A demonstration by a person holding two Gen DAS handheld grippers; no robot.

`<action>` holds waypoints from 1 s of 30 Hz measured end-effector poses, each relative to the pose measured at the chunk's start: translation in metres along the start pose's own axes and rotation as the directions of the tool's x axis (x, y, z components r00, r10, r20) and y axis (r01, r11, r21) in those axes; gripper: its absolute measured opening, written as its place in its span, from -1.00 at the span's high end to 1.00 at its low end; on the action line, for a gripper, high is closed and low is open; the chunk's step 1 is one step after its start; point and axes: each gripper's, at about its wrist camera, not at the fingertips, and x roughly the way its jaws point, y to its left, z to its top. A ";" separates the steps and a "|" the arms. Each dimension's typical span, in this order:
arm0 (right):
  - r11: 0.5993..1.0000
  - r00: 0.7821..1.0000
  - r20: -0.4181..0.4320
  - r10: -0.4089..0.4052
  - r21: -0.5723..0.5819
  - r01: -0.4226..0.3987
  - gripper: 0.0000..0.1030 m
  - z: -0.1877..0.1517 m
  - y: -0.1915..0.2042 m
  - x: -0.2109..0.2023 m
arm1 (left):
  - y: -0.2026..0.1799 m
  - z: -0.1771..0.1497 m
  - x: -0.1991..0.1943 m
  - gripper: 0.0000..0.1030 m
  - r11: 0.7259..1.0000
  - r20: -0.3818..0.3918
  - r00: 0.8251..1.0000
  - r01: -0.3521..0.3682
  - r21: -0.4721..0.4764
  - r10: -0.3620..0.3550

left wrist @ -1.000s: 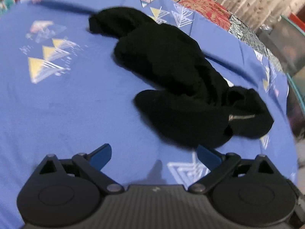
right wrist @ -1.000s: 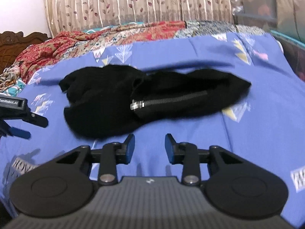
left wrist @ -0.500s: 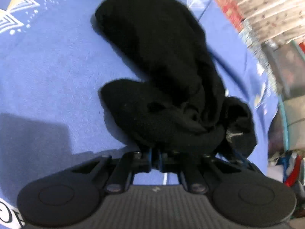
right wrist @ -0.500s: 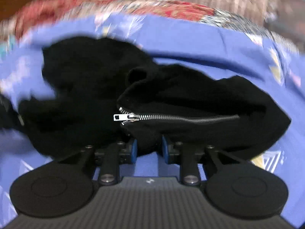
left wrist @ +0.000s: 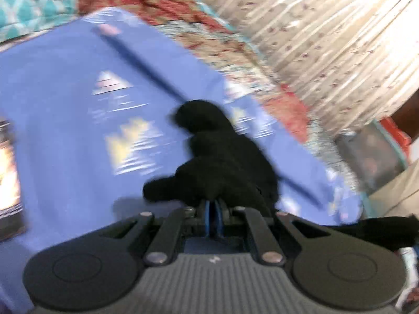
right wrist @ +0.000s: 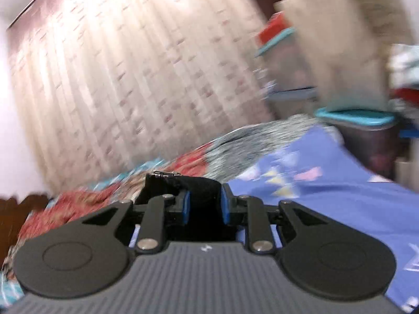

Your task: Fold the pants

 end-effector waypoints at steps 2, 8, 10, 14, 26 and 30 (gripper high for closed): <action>0.994 0.996 -0.027 -0.086 0.072 0.088 0.50 -0.008 -0.030 -0.014 | 0.020 -0.019 -0.001 0.90 0.998 -0.058 0.996 -0.068 -0.002 0.068; 0.856 0.868 -0.263 -0.422 0.202 0.477 0.47 -0.071 -0.117 -0.008 | 0.056 -0.057 0.018 0.84 0.962 -0.242 0.941 -0.261 -0.079 0.236; 0.782 0.838 -0.308 -0.450 0.318 0.536 0.44 -0.089 -0.140 -0.018 | 0.058 -0.055 0.016 0.65 0.967 -0.234 0.949 -0.238 -0.091 0.212; 0.720 0.839 -0.282 -0.465 0.431 0.544 0.09 -0.101 -0.146 -0.036 | 0.053 -0.029 0.003 -0.51 0.962 -0.157 0.959 -0.255 -0.102 0.238; 0.853 0.878 -0.426 -0.218 0.354 0.383 0.08 -0.149 -0.096 -0.049 | 0.056 -0.048 0.083 -0.49 0.966 -0.281 0.956 -0.151 -0.211 0.088; 0.853 0.865 -0.476 -0.159 0.374 0.363 0.08 -0.174 -0.084 -0.041 | 0.052 -0.063 0.076 -0.14 0.969 -0.270 0.959 -0.142 -0.200 0.085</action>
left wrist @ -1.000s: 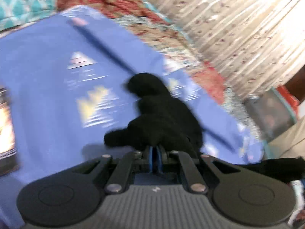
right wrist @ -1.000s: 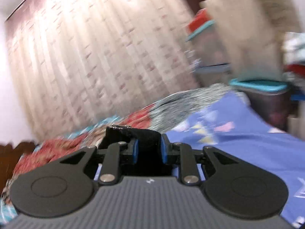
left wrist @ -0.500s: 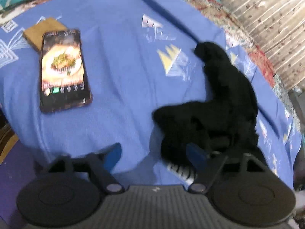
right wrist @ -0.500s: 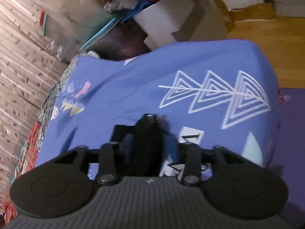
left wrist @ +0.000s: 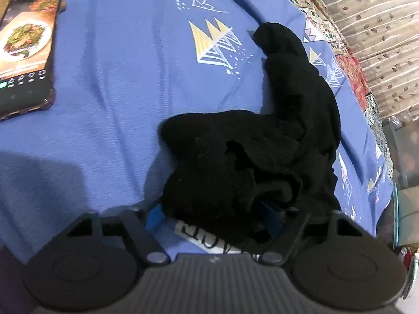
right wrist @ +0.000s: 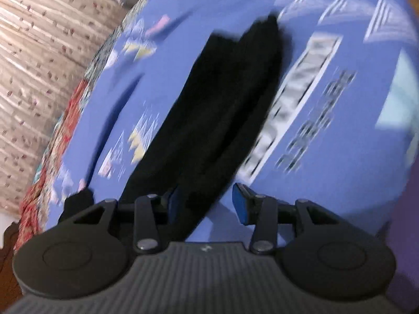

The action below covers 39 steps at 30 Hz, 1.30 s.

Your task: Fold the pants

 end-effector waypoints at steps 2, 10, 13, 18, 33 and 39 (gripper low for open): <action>1.000 1.000 -0.005 0.000 -0.030 0.000 0.07 0.000 0.013 0.011 | 0.002 0.003 0.003 0.22 1.000 -0.012 1.000 -0.005 -0.001 0.005; 0.992 0.997 0.076 0.006 -0.127 0.003 0.90 0.015 0.020 -0.011 | 0.007 0.005 -0.025 0.76 0.999 -0.011 0.999 0.039 0.001 -0.039; 0.983 0.992 0.119 -0.036 -0.174 0.056 0.92 0.013 0.011 -0.040 | 0.010 0.002 -0.037 0.76 1.000 -0.031 0.999 0.021 0.022 -0.020; 0.969 0.983 0.068 -0.171 -0.167 0.180 0.81 0.003 -0.021 -0.041 | 0.016 -0.011 -0.017 0.59 0.991 -0.097 0.987 -0.118 0.062 0.124; 0.978 0.966 0.160 -0.201 -0.026 0.208 0.84 0.103 -0.020 0.045 | -0.002 -0.012 -0.013 0.51 0.987 -0.067 0.986 -0.149 0.052 0.153; 0.985 0.899 0.404 -0.171 0.069 0.156 0.86 0.105 -0.037 -0.026 | 0.003 -0.013 -0.012 0.58 0.991 -0.100 0.987 -0.119 0.059 0.125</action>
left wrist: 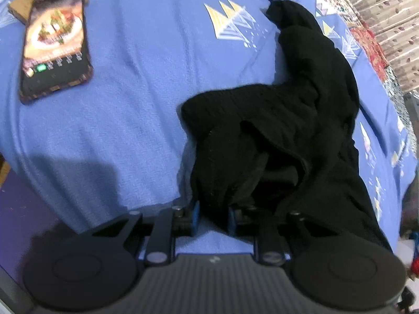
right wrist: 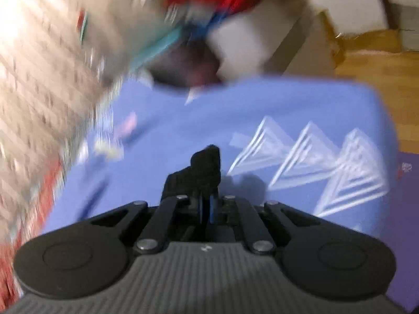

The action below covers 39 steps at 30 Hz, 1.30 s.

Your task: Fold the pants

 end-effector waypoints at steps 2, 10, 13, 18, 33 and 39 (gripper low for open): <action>0.989 0.990 -0.050 -0.130 -0.078 0.126 0.75 -0.009 -0.010 0.011 | -0.004 -0.002 0.005 0.53 1.000 -0.011 1.000 -0.008 0.020 0.009; 0.967 0.967 0.039 -0.253 0.055 0.250 0.19 -0.016 -0.035 -0.011 | -0.009 -0.015 -0.022 -0.04 0.990 0.040 0.999 -0.027 0.141 0.022; 0.978 0.970 0.123 -0.209 0.025 0.208 0.19 -0.014 -0.017 -0.022 | 0.010 -0.015 -0.047 -0.04 0.992 0.096 0.995 -0.018 0.125 0.006; 0.986 0.999 0.047 0.013 -0.166 -0.005 0.19 -0.021 0.062 -0.011 | 0.020 0.017 -0.064 -0.05 0.993 0.198 0.979 -0.074 0.093 0.055; 0.629 0.772 -0.551 0.318 -0.486 -0.607 0.19 -0.159 0.362 0.058 | -0.129 0.152 0.103 -0.25 0.977 0.202 0.979 -0.005 0.211 -0.038; 0.113 0.629 -0.734 0.257 -0.624 -0.773 -0.03 -0.288 0.511 0.040 | -0.120 0.113 0.106 0.58 0.976 0.295 0.951 0.030 0.216 -0.094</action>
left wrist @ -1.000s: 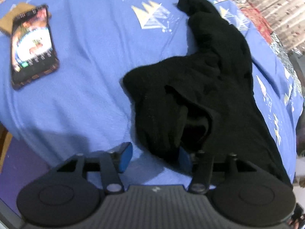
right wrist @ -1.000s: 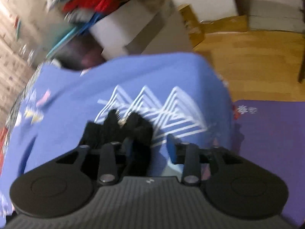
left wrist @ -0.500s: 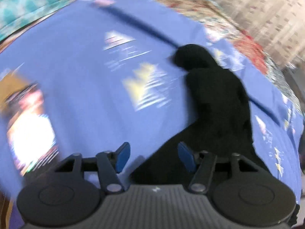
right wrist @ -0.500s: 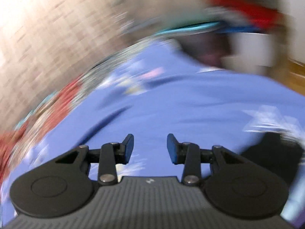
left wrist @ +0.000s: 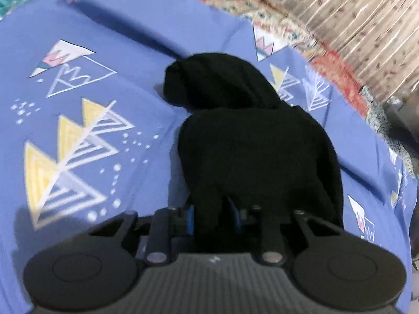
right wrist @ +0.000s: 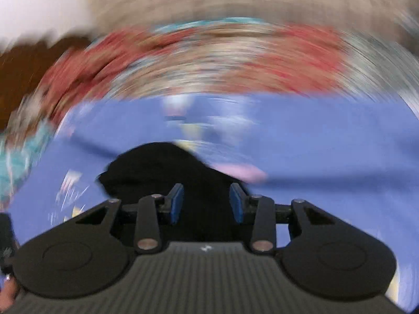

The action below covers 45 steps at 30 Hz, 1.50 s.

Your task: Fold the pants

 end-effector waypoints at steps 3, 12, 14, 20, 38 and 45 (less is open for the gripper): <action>0.974 0.993 -0.081 0.090 -0.199 -0.104 -0.31 0.026 0.055 0.068 | 0.008 -0.015 -0.015 0.64 1.000 0.037 0.999 0.003 -0.003 -0.003; 0.980 0.989 -0.109 -0.098 -0.185 0.077 0.89 0.027 0.079 0.176 | 0.007 -0.041 -0.056 0.66 0.995 0.128 0.991 -0.037 0.095 0.024; 0.992 0.994 0.010 -0.106 -0.063 0.106 0.90 0.048 0.045 0.137 | 0.006 -0.040 -0.061 0.67 0.994 0.147 0.989 -0.045 0.101 0.030; 0.923 0.921 0.262 -0.289 0.331 0.195 0.90 0.064 -0.102 -0.040 | 0.004 -0.038 -0.075 0.71 0.994 0.175 0.984 -0.057 0.098 0.039; 0.306 0.793 -0.162 -0.587 0.863 0.403 -0.05 -0.267 -0.243 -0.256 | 0.001 -0.045 -0.121 0.27 0.976 0.204 0.977 -0.098 0.196 0.057; 0.355 0.788 -0.113 -0.606 0.848 0.394 -0.05 -0.248 -0.262 -0.255 | -0.006 0.012 -0.074 -0.56 0.962 0.138 0.987 -0.119 0.247 0.086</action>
